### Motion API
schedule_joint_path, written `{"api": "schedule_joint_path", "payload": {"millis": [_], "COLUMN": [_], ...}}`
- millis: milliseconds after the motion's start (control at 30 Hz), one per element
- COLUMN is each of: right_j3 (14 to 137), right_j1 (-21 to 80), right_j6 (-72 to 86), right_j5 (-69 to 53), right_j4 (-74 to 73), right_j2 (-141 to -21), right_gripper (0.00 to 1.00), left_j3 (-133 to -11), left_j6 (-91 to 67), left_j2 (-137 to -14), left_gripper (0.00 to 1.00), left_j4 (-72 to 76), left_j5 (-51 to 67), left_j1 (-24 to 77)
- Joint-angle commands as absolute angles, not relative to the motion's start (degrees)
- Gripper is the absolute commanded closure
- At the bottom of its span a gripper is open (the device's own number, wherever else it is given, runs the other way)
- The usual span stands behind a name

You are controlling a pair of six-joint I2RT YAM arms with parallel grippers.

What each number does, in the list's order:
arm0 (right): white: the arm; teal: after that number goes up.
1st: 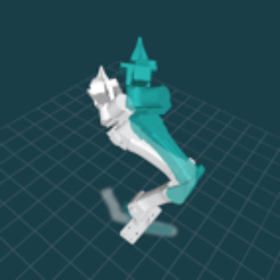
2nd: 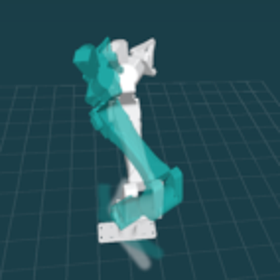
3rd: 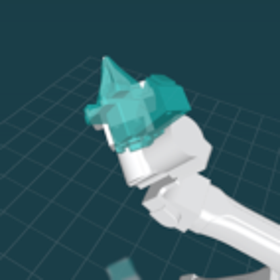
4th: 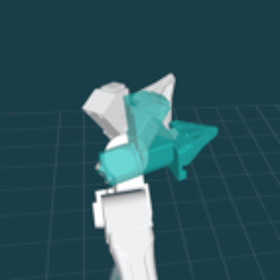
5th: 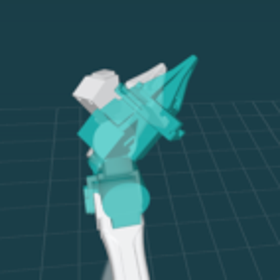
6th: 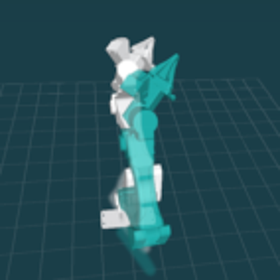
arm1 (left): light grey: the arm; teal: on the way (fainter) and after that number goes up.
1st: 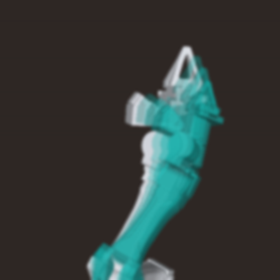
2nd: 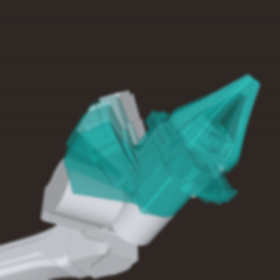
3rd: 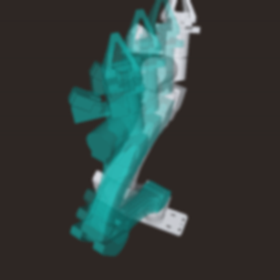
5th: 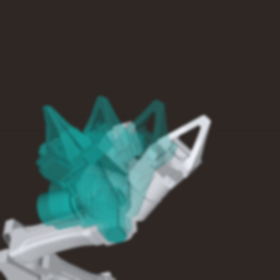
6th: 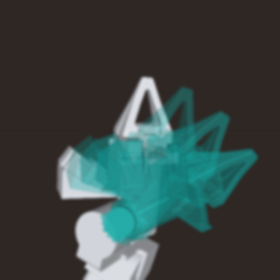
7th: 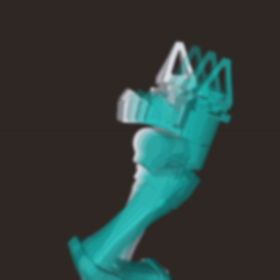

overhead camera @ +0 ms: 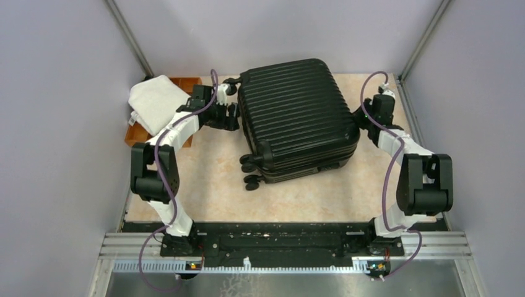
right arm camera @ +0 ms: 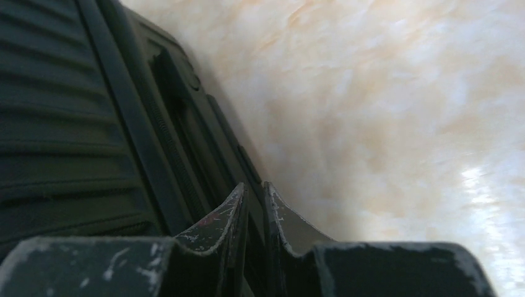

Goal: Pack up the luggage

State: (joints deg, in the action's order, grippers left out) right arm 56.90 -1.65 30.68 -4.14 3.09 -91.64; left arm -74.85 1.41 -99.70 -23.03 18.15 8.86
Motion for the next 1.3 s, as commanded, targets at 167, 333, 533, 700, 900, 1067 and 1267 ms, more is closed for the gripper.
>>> {"api": "schedule_joint_path", "payload": {"millis": [167, 333, 533, 700, 900, 1067, 1267], "right_j3": [41.4, 38.2, 42.2, 45.4, 39.8, 29.3, 17.8], "right_j1": [11.4, 11.1, 2.0, -3.1, -3.3, -3.3, -3.3], "right_j6": [37.7, 36.7, 35.6, 30.4, 22.7, 20.1, 16.6], "right_j5": [-8.2, -2.2, -8.8, -2.6, 17.8, 25.0, 27.5], "right_j4": [14.4, 11.3, 6.6, 2.9, 6.9, 17.0, 33.3], "right_j2": [-77.5, -71.2, -73.5, -72.6, -67.8, -62.8, -61.2], "right_gripper": [0.85, 0.80, 0.62, 0.35, 0.22, 0.19, 0.19], "left_j3": [-78.5, -80.5, -81.0, -76.4, -68.6, -48.5, -36.4], "left_j6": [1.9, 3.6, 2.8, 5.9, 7.3, 9.3, 8.5], "left_j2": [-101.5, -102.0, -99.0, -92.0, -88.5, -83.4, -83.0], "left_gripper": [0.12, 0.12, 0.08, 0.01, 0.01, 0.01, 0.01], "left_j4": [-16.1, -16.0, -19.1, -19.3, -13.9, 6.4, 22.3], "left_j5": [19.3, 22.5, 18.1, 17.7, 20.8, 26.4, 28.2], "left_j1": [9.3, 10.9, 10.7, 3.9, -5.4, -5.5, -5.5]}}
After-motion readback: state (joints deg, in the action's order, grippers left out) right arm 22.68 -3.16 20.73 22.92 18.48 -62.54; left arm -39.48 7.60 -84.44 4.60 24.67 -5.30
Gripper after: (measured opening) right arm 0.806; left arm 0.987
